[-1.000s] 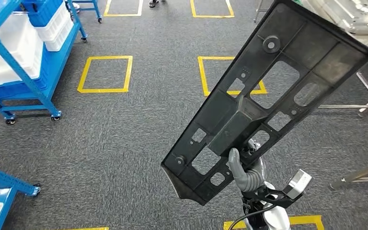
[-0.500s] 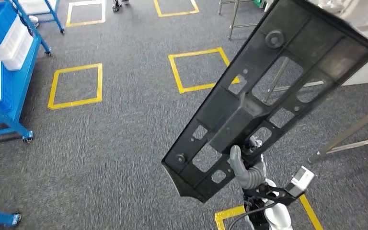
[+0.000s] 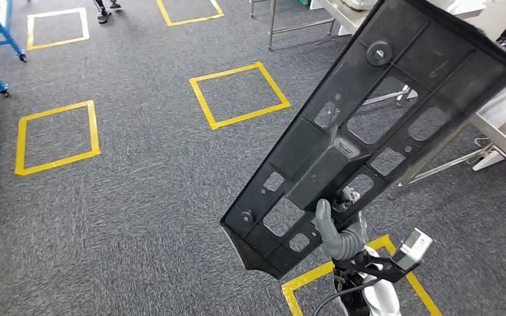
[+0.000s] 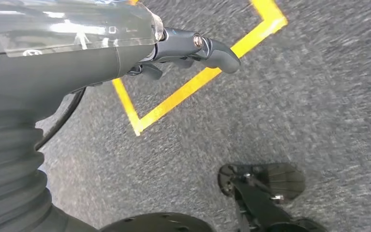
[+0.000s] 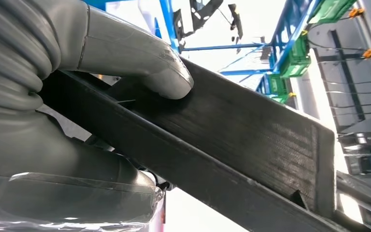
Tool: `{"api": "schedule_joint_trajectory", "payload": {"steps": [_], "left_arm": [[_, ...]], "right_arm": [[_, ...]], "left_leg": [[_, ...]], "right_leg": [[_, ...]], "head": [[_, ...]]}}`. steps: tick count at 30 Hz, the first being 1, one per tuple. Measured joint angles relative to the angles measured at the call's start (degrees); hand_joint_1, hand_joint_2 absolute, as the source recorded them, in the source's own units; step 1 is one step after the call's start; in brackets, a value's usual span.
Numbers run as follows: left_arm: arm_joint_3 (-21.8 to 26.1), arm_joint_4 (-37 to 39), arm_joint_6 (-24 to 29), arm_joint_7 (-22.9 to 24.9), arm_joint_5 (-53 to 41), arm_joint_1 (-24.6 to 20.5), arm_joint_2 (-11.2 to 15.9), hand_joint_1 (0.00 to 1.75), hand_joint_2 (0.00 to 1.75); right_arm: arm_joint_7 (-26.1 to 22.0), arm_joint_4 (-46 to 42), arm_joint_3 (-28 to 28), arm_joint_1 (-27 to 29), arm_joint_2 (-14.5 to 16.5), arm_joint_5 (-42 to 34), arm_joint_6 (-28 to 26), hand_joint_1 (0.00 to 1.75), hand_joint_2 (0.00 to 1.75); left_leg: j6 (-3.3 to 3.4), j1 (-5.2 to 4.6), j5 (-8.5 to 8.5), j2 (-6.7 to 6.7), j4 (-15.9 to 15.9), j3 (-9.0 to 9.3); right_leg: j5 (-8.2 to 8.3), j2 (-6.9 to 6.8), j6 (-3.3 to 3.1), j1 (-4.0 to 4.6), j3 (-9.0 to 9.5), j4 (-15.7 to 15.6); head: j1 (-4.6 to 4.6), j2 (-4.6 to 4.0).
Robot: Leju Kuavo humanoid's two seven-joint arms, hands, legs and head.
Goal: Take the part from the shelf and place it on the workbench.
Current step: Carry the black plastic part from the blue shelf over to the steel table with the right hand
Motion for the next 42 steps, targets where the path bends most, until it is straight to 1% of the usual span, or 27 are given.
{"api": "schedule_joint_trajectory", "payload": {"steps": [2, 3, 4, 5, 6, 8, 10, 12, 14, 16, 18, 19, 20, 21, 22, 24, 26, 28, 30, 32, 34, 35, 36, 37, 39, 41, 42], "left_arm": [[-0.01, -0.01, -0.03, 0.04, 0.00, 0.13, 0.02, 0.00, 1.75], [0.00, -0.01, -0.03, 0.07, 0.00, 0.24, 0.05, 0.00, 1.75], [0.01, -0.01, -0.04, 0.09, 0.00, 0.31, 0.07, 0.00, 1.75], [0.01, -0.01, -0.04, 0.09, 0.01, 0.31, 0.09, 0.00, 1.75], [0.00, -0.01, -0.04, 0.09, 0.02, 0.27, 0.10, 0.00, 1.75], [-0.01, -0.01, -0.03, 0.08, 0.07, 0.16, 0.09, 0.00, 1.75], [-0.02, -0.02, -0.01, -0.03, 0.14, 0.13, 0.09, 0.00, 1.75], [-0.02, -0.03, 0.03, -0.24, 0.18, 0.04, 0.09, 0.00, 1.75], [-0.02, -0.03, 0.05, -0.41, 0.22, -0.13, 0.08, 0.00, 1.75], [-0.02, -0.03, 0.03, -0.39, 0.27, -0.16, 0.08, 0.00, 1.75], [0.01, -0.03, -0.02, -0.22, 0.38, -0.23, 0.05, 0.00, 1.75], [0.02, -0.03, -0.04, 0.03, 0.38, -0.35, 0.04, 0.00, 1.75], [0.03, -0.03, -0.04, 0.31, 0.36, -0.46, 0.02, 0.00, 1.75], [0.03, -0.03, -0.04, 0.69, 0.29, -0.51, 0.02, 0.00, 1.75], [0.03, -0.03, -0.04, 1.06, 0.23, -0.39, 0.03, 0.00, 1.75], [0.03, -0.03, -0.04, 1.50, 0.21, 0.06, 0.08, 0.00, 1.75], [0.03, -0.03, -0.05, 1.67, 0.18, 0.34, 0.11, 0.00, 1.75], [0.00, -0.03, -0.10, 1.71, 0.07, 0.28, 0.04, 0.00, 1.75], [-0.04, -0.04, -0.18, 1.66, -0.02, 0.27, -0.11, 0.00, 1.75], [-0.06, -0.05, -0.23, 1.56, -0.02, 0.45, -0.22, 0.00, 1.75], [-0.06, -0.05, -0.23, 1.50, -0.02, 0.65, -0.23, 0.00, 1.75], [-0.06, -0.05, -0.23, 1.48, -0.02, 0.67, -0.24, 0.00, 1.75], [-0.06, -0.05, -0.22, 1.40, -0.02, 0.64, -0.25, 0.00, 1.75], [-0.06, -0.05, -0.22, 1.23, -0.01, 0.60, -0.27, 0.00, 1.75], [-0.06, -0.05, -0.21, 0.67, 0.04, 0.54, -0.33, 0.00, 1.75], [-0.06, -0.05, -0.20, 0.12, 0.13, 0.51, -0.36, 0.00, 1.75], [-0.06, -0.05, -0.19, -0.07, 0.16, 0.48, -0.36, 0.00, 1.75]], "right_arm": [[0.07, -0.15, 0.01, 0.02, 0.00, -0.13, 0.02, 1.75, 1.75], [0.13, -0.14, 0.02, 0.09, -0.01, -0.19, 0.02, 1.75, 1.75], [0.20, -0.12, 0.02, 0.19, -0.01, -0.24, 0.02, 1.75, 1.75], [0.27, -0.11, 0.02, 0.25, -0.02, -0.28, 0.02, 1.75, 1.75], [0.31, -0.10, 0.02, 0.27, -0.02, -0.30, 0.03, 1.75, 1.75], [0.35, -0.09, 0.02, 0.20, -0.02, -0.31, 0.06, 1.75, 1.75], [0.37, -0.10, 0.02, 0.09, -0.01, -0.37, 0.08, 1.75, 1.75], [0.40, -0.10, 0.01, 0.12, 0.01, -0.46, 0.10, 1.75, 1.75], [0.41, -0.09, 0.01, 0.21, 0.01, -0.50, 0.17, 1.75, 1.75], [0.41, 0.00, 0.02, 0.12, 0.07, -0.52, 0.28, 1.75, 1.75], [0.42, 0.25, 0.02, 0.05, 0.14, -0.56, 0.38, 1.75, 1.75], [0.44, 0.45, 0.02, 0.06, 0.17, -0.57, 0.48, 1.75, 1.75], [0.47, 0.66, 0.02, 0.06, 0.17, -0.58, 0.59, 1.75, 1.75], [0.49, 0.86, 0.02, 0.04, 0.17, -0.60, 0.71, 1.75, 1.75], [0.51, 1.02, 0.02, 0.03, 0.17, -0.62, 0.81, 1.75, 1.75], [0.50, 1.22, 0.02, -0.02, 0.18, -0.64, 0.90, 1.75, 1.75], [0.50, 1.36, 0.02, 0.03, 0.20, -0.68, 0.92, 1.75, 1.75], [0.49, 1.43, 0.02, 0.31, 0.21, -0.71, 0.93, 1.75, 1.75], [0.41, 1.44, 0.02, 0.51, 0.20, -0.70, 0.97, 1.75, 1.75], [0.29, 1.45, 0.02, 0.67, 0.20, -0.66, 1.01, 1.75, 1.75], [0.22, 1.49, 0.02, 1.06, 0.19, -0.60, 1.02, 1.75, 1.75], [0.20, 1.52, 0.02, 1.25, 0.18, -0.56, 1.01, 1.75, 1.75], [0.15, 1.55, 0.02, 1.37, 0.17, -0.48, 1.02, 1.75, 1.75], [0.04, 1.56, 0.02, 1.44, 0.17, -0.34, 1.04, 1.75, 1.75], [-0.31, 1.51, 0.02, 1.43, 0.18, -0.01, 1.09, 1.75, 1.75], [-0.53, 1.37, 0.02, 1.36, 0.20, 0.30, 1.14, 1.75, 1.75], [-0.50, 1.31, 0.02, 1.31, 0.21, 0.45, 1.16, 1.75, 1.75]], "left_leg": [[0.33, -0.15, 0.04, 1.54, -0.17, 0.02], [0.38, -0.25, 0.00, 2.33, -0.16, 0.01], [0.40, -0.32, -0.07, 3.11, -0.15, 0.01], [0.38, -0.35, -0.14, 3.81, -0.15, 0.05], [0.31, -0.36, -0.23, 4.45, -0.14, 0.16], [-0.03, -0.52, -0.52, 5.52, -0.12, 0.51], [-0.57, -0.76, -0.84, 6.39, -0.09, 0.80], [-1.19, -0.85, -1.07, 7.37, -0.21, 1.14], [-1.80, -0.68, -2.01, 6.67, 0.71, 1.15], [-2.20, -0.43, -5.05, 4.08, 5.81, -1.01], [-2.38, -0.36, -8.52, 2.52, 13.75, -4.89], [-2.41, -0.35, -9.06, 2.33, 16.33, -6.25], [-2.38, -0.34, -8.34, 2.22, 16.70, -6.58], [-2.28, -0.33, -6.52, 2.04, 14.67, -5.80], [-2.11, -0.30, -4.05, 1.36, 10.87, -4.20], [-1.75, -0.21, -0.90, -1.15, 3.43, -1.08], [-1.43, -0.31, -0.63, -2.56, 0.69, 0.01], [-0.88, -0.29, -0.43, -1.64, 0.22, 0.19], [-0.17, -0.06, -0.09, -0.32, -0.31, 0.36], [0.26, -0.12, -0.06, 1.21, -0.55, 0.43], [0.38, -0.28, -0.24, 2.81, -0.52, 0.45], [0.36, -0.31, -0.35, 3.56, -0.49, 0.50], [0.28, -0.33, -0.49, 4.27, -0.47, 0.62], [0.16, -0.34, -0.68, 4.93, -0.45, 0.83], [-0.28, -0.54, -1.13, 6.04, -0.40, 1.33], [-0.83, -0.81, -1.54, 7.01, -0.35, 1.71], [-1.11, -0.89, -1.72, 7.56, -0.37, 1.89]], "right_leg": [[-3.74, -3.21, 0.32, -0.04, -3.54, 7.40], [-5.06, -3.86, 0.47, -0.14, -5.32, 11.01], [-5.42, -4.13, 0.56, -0.24, -6.34, 13.05], [-4.65, -4.30, 0.59, -0.31, -6.18, 12.77], [-2.93, -4.64, 0.55, -0.35, -4.71, 10.02], [0.53, -6.60, 0.18, -0.09, -0.02, 1.46], [1.63, -7.93, -0.46, 0.40, 2.44, -3.35], [1.50, -7.07, -1.09, 0.58, 2.41, -3.76], [1.68, -5.89, -1.69, 0.25, 2.67, -4.15], [1.86, -4.81, -2.22, -0.06, 2.93, -4.43], [1.83, -3.64, -2.49, 0.02, 2.91, -4.37], [1.81, -2.96, -2.52, 0.07, 2.92, -4.33], [1.79, -2.22, -2.51, 0.10, 2.98, -4.25], [1.75, -1.42, -2.46, 0.11, 3.10, -4.17], [1.68, -0.60, -2.37, 0.08, 3.23, -4.08], [1.54, 0.89, -1.97, 0.07, 3.19, -3.77], [1.64, 2.04, -1.26, -0.12, 2.72, -3.61], [1.81, 2.64, -0.50, -0.29, 2.35, -3.65], [0.49, 0.16, 0.03, -0.04, 1.28, -1.62], [-2.87, -3.15, 0.36, 0.01, -1.98, 4.84], [-5.13, -4.02, 0.60, -0.27, -5.43, 11.42], [-4.79, -4.16, 0.68, -0.37, -5.91, 12.24], [-3.40, -4.36, 0.69, -0.43, -5.11, 10.65], [-1.37, -4.91, 0.63, -0.44, -3.21, 7.07], [1.35, -7.43, 0.14, -0.05, 0.92, -0.72], [1.69, -8.67, -0.49, 0.44, 2.41, -3.71], [1.71, -8.02, -0.76, 0.56, 2.34, -3.71]], "head": [[0.00, 0.00], [0.00, 0.00], [0.00, 0.00], [0.00, 0.00], [0.00, 0.00], [0.00, 0.00], [0.00, 0.00], [0.00, 0.00], [-0.01, 0.00], [-0.02, 0.00], [-0.02, 0.00], [-0.02, 0.00], [-0.02, 0.00], [-0.02, 0.00], [-0.02, 0.00], [-0.02, 0.00], [-0.01, 0.00], [-0.01, 0.00], [0.00, 0.00], [0.01, 0.00], [0.00, 0.00], [0.00, 0.00], [0.00, 0.00], [0.00, 0.00], [0.00, 0.00], [0.00, 0.00], [0.00, 0.00]]}}
